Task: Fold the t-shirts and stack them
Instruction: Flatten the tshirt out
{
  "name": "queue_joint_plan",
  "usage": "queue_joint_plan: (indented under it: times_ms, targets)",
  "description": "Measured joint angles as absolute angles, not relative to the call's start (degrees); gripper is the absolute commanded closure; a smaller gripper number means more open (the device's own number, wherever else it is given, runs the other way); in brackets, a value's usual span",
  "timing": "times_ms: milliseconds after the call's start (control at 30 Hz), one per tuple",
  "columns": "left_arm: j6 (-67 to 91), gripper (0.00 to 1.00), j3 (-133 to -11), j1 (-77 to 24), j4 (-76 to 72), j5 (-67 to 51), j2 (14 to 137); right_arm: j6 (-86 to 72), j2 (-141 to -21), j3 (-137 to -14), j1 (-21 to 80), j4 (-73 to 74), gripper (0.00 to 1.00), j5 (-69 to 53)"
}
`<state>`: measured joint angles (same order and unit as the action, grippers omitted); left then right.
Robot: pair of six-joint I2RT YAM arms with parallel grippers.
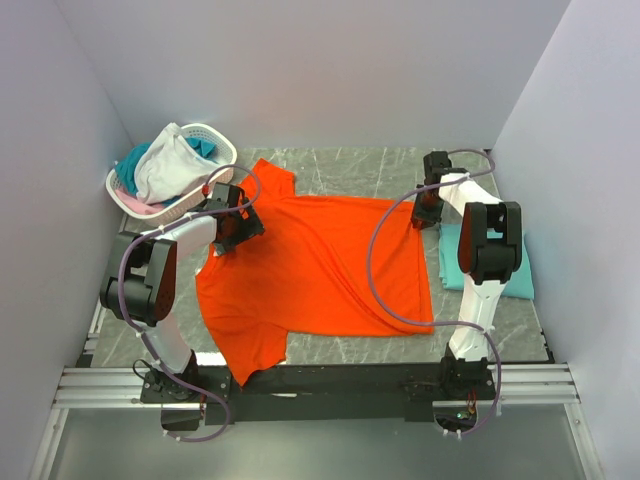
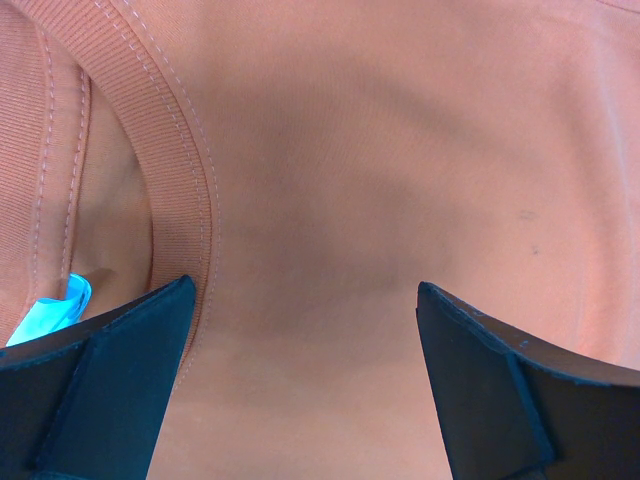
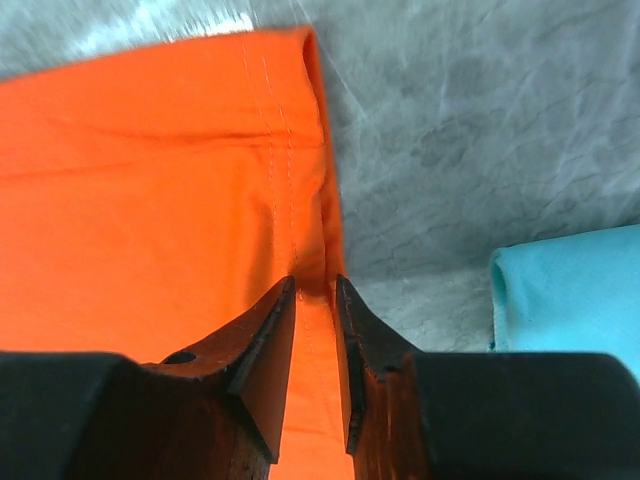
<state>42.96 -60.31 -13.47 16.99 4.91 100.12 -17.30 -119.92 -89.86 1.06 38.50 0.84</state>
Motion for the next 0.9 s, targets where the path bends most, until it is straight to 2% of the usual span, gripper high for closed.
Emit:
queue_joint_plan:
  times_ms: [300, 767, 800, 833, 867, 900]
  targets:
    - [43.0, 0.01, -60.3, -13.5, 17.0, 5.0, 100.1, -17.3, -119.9, -88.8, 1.0, 38.2, 0.71, -0.3]
    - [43.0, 0.01, -60.3, -13.5, 17.0, 5.0, 100.1, -17.8, -119.9, -88.6, 0.9, 37.6, 0.79, -2.4]
    - [43.0, 0.01, -60.3, -13.5, 17.0, 5.0, 100.1, -17.9, -119.9, -88.6, 0.9, 37.6, 0.81, -2.4]
    - [43.0, 0.01, -60.3, -13.5, 17.0, 5.0, 100.1, -18.0, -119.9, -88.5, 0.9, 37.6, 0.86, -2.3]
    - [43.0, 0.01, -60.3, -13.5, 17.0, 5.0, 100.1, -18.1, -119.8, -88.5, 0.9, 37.6, 0.96, -2.3]
    - [43.0, 0.01, -60.3, -13.5, 17.0, 5.0, 100.1, -18.1, -119.8, -88.4, 0.9, 37.6, 0.99, -2.3]
